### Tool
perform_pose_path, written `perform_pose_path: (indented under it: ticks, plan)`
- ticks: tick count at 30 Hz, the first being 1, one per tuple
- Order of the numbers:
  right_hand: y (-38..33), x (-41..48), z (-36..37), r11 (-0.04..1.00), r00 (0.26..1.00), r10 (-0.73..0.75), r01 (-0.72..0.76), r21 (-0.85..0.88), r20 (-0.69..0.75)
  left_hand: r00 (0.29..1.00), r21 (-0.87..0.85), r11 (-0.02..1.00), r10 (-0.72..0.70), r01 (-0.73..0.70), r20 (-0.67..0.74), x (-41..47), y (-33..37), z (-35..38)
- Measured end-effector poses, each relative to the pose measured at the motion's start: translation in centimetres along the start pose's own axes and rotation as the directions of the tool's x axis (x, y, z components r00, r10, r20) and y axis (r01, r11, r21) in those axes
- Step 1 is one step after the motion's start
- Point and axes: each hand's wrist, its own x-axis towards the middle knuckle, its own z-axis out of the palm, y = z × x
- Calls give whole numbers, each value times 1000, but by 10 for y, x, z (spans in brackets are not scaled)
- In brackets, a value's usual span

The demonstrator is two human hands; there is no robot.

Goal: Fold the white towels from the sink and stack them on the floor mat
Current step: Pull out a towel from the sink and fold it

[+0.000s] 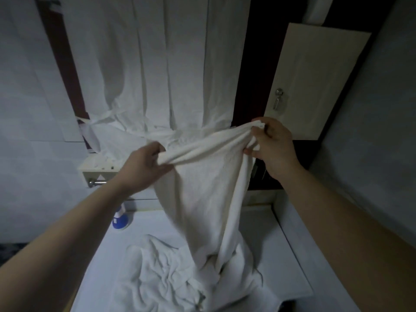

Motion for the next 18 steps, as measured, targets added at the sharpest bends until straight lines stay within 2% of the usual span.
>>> perform_pose_path:
  ticks: [2, 5, 8, 10, 12, 14, 16, 18]
  plan:
    - [-16, 4, 0, 996, 998, -63, 64, 67, -13, 987, -121, 993, -13, -6, -162, 7, 14, -11]
    - [-43, 9, 0, 973, 984, -167, 174, 150, -58, 946, -326, 943, -42, -70, -322, 17, 38, -33]
    - [-61, 14, 2, 947, 966, -241, 255, 195, -91, 891, -361, 915, -2, -181, -453, 26, 59, -52]
    - [-67, 17, 2, 940, 965, -248, 261, 219, -85, 877, -334, 920, 22, -205, -479, 31, 64, -60]
    - [-64, 18, 1, 954, 972, -225, 233, 191, -65, 902, -293, 943, 16, -157, -432, 35, 58, -60]
    - [-51, 17, -1, 978, 986, -162, 165, 127, -36, 953, -237, 970, -16, -59, -303, 30, 43, -56]
    - [-32, 15, -4, 995, 997, -73, 73, 71, 8, 996, -233, 972, -27, 8, -80, 20, 31, -46]
    - [-9, 12, -6, 1000, 999, 23, -23, 9, 27, 983, -308, 948, -26, 82, 182, 6, 21, -33]
